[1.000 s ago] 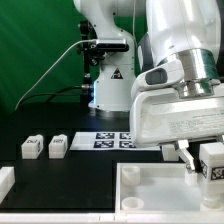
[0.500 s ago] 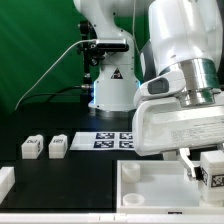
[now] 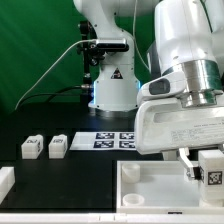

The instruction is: Assemble one leg

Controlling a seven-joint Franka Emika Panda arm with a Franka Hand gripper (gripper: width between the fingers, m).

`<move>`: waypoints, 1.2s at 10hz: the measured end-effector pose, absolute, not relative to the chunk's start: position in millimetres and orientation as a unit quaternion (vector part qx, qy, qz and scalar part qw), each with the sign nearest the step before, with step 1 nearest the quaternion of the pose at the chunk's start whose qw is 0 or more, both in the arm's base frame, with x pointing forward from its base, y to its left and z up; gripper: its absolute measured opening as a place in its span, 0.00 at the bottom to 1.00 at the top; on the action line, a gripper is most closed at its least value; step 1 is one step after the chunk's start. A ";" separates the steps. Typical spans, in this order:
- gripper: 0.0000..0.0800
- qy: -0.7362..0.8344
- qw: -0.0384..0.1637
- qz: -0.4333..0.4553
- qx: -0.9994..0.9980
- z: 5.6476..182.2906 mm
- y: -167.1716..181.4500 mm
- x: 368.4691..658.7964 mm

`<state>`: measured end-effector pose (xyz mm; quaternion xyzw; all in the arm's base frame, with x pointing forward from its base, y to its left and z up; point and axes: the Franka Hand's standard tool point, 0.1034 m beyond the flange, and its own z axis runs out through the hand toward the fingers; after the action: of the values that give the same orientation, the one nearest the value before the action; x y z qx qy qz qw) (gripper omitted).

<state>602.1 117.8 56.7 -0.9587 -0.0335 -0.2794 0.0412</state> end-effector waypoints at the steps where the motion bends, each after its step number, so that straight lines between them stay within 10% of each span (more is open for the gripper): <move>1: 0.51 -0.033 0.042 -0.272 -0.961 53.9 117.5 600.3; 4: 0.78 -0.033 0.042 -0.271 -0.961 52.8 117.4 599.8; 12: 0.81 -0.033 0.042 -0.270 -0.961 51.5 117.3 599.2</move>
Offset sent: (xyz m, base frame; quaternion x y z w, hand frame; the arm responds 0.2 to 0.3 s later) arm 0.0000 0.0000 0.0000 0.0000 0.0000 0.0000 1.0000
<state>599.2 117.3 51.5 -0.9615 -0.0334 -0.2696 0.0416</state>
